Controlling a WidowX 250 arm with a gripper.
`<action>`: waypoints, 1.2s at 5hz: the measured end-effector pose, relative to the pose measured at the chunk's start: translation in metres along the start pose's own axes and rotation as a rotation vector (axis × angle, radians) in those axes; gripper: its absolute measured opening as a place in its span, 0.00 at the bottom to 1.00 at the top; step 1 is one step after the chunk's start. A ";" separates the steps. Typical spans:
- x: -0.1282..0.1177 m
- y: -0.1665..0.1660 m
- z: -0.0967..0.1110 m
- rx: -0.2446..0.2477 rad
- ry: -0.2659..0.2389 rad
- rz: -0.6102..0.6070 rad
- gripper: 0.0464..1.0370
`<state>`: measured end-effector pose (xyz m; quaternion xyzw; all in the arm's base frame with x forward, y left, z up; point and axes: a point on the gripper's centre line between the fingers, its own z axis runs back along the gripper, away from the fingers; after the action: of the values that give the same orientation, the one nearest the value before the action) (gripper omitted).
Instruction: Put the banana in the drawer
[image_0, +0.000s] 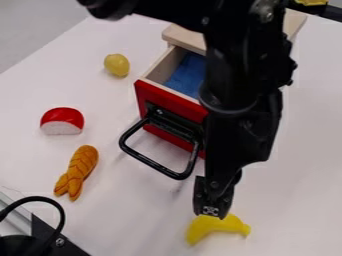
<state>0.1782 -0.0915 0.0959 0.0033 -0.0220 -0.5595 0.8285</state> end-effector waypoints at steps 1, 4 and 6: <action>-0.002 -0.003 -0.005 -0.020 0.017 0.001 0.96; 0.013 0.004 -0.051 -0.026 0.013 0.108 0.96; 0.006 0.004 -0.073 -0.009 0.063 0.120 0.96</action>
<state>0.1874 -0.0969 0.0231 0.0159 0.0064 -0.5085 0.8609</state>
